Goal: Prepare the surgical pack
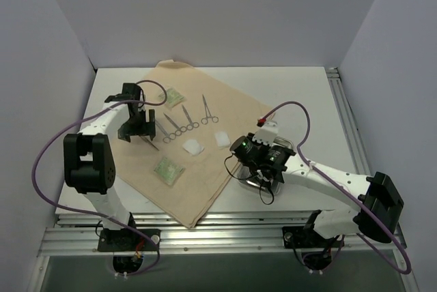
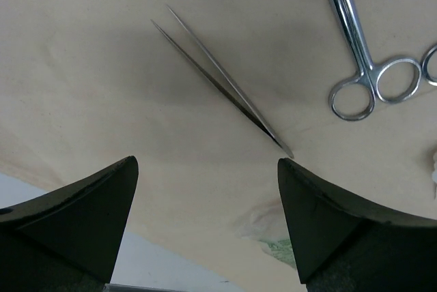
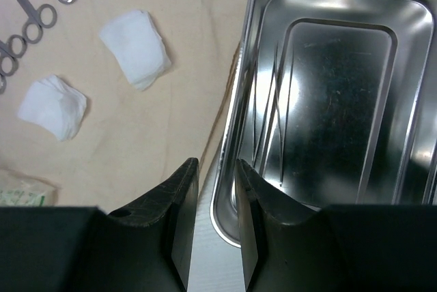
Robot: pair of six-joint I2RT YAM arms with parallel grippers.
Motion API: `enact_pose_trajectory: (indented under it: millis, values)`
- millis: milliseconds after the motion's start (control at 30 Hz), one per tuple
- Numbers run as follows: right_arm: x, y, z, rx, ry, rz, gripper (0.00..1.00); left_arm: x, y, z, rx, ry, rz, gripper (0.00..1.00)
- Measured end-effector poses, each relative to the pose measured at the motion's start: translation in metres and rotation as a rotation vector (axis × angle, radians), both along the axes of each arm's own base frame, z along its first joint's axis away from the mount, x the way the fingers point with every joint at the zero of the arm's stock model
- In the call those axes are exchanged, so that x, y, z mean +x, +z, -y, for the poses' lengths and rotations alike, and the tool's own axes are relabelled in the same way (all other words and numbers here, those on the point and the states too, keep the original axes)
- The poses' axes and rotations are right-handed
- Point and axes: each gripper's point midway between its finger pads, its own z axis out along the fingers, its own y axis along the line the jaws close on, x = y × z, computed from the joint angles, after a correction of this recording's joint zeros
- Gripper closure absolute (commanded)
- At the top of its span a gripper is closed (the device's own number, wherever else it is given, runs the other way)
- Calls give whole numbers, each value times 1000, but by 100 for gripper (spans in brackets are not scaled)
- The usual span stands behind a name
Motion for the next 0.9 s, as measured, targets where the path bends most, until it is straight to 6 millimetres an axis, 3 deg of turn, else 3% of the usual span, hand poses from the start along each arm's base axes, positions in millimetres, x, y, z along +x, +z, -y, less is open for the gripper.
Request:
enact_pose_trajectory:
  millis: [167, 600, 900]
  values:
    - [-6, -11, 7, -16, 3, -18, 76, 21, -9, 1, 1, 58, 14, 9]
    - [-5, -10, 3, 2, 10, -11, 77, 32, -45, 7, -9, 115, -37, 25]
    - [-6, -15, 6, -8, 9, -17, 77, 32, -50, 11, -35, 118, -49, 54]
